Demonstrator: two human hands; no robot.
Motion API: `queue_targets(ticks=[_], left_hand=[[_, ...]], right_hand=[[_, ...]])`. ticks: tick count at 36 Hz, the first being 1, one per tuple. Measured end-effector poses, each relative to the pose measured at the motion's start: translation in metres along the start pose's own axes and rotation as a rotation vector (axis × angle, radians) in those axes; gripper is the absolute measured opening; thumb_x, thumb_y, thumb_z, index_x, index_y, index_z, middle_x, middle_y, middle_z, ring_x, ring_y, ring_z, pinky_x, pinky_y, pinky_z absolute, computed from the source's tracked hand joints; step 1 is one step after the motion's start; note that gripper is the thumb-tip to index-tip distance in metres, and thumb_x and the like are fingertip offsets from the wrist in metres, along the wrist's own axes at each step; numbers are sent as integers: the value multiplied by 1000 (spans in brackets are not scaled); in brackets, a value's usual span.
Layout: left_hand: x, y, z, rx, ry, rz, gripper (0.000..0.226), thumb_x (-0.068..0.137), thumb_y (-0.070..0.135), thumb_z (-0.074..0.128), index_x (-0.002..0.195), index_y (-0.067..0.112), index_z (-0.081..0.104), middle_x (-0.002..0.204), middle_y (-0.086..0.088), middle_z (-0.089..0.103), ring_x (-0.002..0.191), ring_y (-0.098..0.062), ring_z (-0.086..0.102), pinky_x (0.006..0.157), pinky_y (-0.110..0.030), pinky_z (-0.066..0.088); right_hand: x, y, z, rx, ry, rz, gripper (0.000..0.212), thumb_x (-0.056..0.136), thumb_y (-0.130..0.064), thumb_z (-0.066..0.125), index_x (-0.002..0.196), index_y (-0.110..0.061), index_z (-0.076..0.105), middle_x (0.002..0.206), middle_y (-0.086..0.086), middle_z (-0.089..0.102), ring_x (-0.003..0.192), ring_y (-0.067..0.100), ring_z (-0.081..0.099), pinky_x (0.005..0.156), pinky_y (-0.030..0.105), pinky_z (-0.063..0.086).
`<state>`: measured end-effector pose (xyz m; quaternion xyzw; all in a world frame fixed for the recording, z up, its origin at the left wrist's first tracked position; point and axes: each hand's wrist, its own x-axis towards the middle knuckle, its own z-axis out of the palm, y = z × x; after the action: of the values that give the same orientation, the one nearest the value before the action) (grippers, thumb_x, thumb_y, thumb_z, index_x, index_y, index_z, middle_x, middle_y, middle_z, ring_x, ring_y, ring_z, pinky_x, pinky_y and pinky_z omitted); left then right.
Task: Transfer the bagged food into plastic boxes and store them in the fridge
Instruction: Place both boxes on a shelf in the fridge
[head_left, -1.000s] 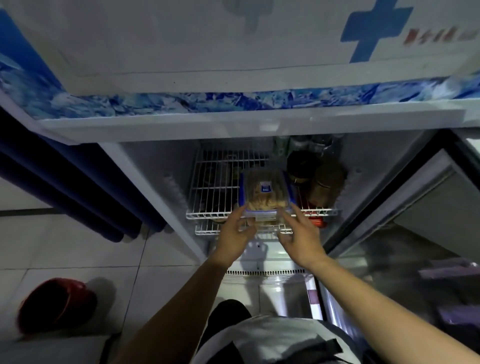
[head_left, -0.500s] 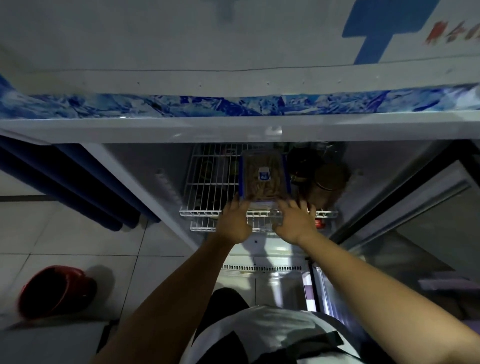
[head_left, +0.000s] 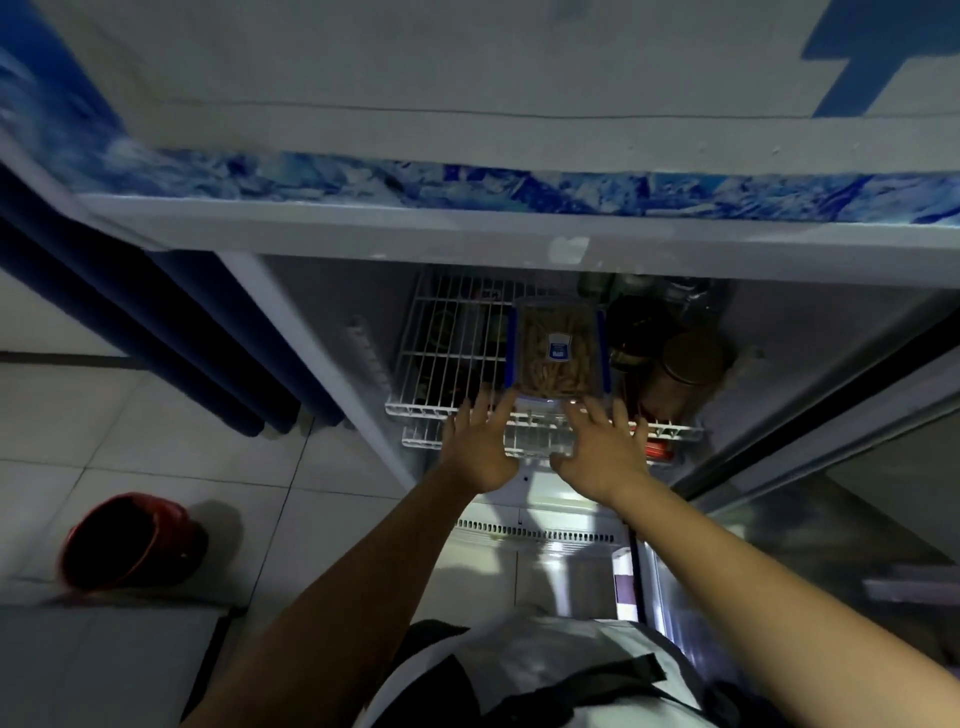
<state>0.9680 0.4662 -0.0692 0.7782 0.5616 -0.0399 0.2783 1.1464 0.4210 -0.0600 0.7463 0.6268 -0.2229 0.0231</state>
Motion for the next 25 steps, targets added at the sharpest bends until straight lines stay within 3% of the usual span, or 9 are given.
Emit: queue_targets(ticks=[3, 7, 14, 21, 25], left_hand=[[-38, -17, -14, -80, 67, -35, 93, 90, 47, 64, 158, 41, 0, 168, -6, -12, 153, -36, -7, 121, -56, 2], [-115, -57, -38, -105, 283, -83, 85, 91, 55, 60, 159, 33, 14, 168, -8, 11, 153, -33, 11, 120, -56, 19], [-274, -149, -63, -313, 406, -473, 83, 89, 69, 52, 152, 56, 0, 168, 7, 5, 155, -23, -1, 124, -50, 8], [-454, -228, -71, -331, 692, -784, 80, 89, 66, 55, 155, 45, 14, 167, 6, 16, 153, -21, 11, 123, -46, 14], [-555, -267, -63, -349, 777, -945, 81, 89, 64, 58, 157, 41, 19, 166, 1, 18, 154, -21, 11, 123, -46, 16]], right_hand=[[-23, -28, -10, 42, 61, -91, 79, 89, -57, 52, 157, -37, 15, 166, -1, 15, 152, 30, 4, 119, 55, 9], [-51, -84, -24, 83, 96, -304, 72, 90, -59, 51, 154, -41, 23, 165, -4, 19, 152, 25, 8, 118, 51, 12], [-107, -224, -18, 149, -57, -617, 70, 92, -59, 50, 154, -42, 22, 165, -8, 17, 152, 18, 5, 122, 43, 11], [-199, -385, 22, 85, -114, -949, 66, 89, -62, 52, 149, -47, 29, 161, -16, 25, 150, 13, 14, 119, 42, 19], [-255, -463, 57, 46, -188, -1143, 66, 89, -56, 57, 149, -42, 35, 160, -9, 31, 149, 19, 19, 121, 43, 17]])
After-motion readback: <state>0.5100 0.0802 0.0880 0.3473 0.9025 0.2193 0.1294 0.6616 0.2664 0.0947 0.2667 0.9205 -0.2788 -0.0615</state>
